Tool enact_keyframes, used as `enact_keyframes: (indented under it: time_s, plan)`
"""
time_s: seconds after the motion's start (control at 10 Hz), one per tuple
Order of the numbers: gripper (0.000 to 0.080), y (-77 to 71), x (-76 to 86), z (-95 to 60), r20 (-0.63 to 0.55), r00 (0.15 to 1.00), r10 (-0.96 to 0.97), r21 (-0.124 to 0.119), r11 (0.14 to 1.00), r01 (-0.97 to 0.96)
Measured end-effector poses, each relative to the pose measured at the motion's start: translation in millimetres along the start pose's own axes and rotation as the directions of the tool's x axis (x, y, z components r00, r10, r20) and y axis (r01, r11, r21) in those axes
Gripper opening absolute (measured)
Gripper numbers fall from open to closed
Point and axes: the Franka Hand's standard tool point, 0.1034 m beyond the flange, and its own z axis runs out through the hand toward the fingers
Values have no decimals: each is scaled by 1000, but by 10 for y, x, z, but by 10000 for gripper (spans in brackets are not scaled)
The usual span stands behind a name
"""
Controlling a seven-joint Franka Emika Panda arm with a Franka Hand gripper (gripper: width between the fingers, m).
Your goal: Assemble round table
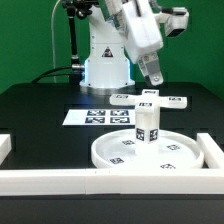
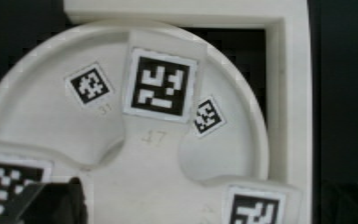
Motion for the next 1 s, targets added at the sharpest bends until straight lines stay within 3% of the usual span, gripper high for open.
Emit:
enact_keyframes:
  time_s: [0.5, 0.7, 0.8, 0.9, 1.0]
  plan:
    - [649, -16, -8, 5, 9, 932, -362, -14, 932, 362]
    - [649, -2, -59, 24, 10, 723, -691, -82, 720, 689]
    - [649, 18, -92, 35, 46, 627, -778, -103, 621, 777]
    - [649, 8, -127, 30, 77, 537, -840, -120, 526, 842]
    - [649, -15, -129, 21, 80, 487, -870, -117, 477, 871]
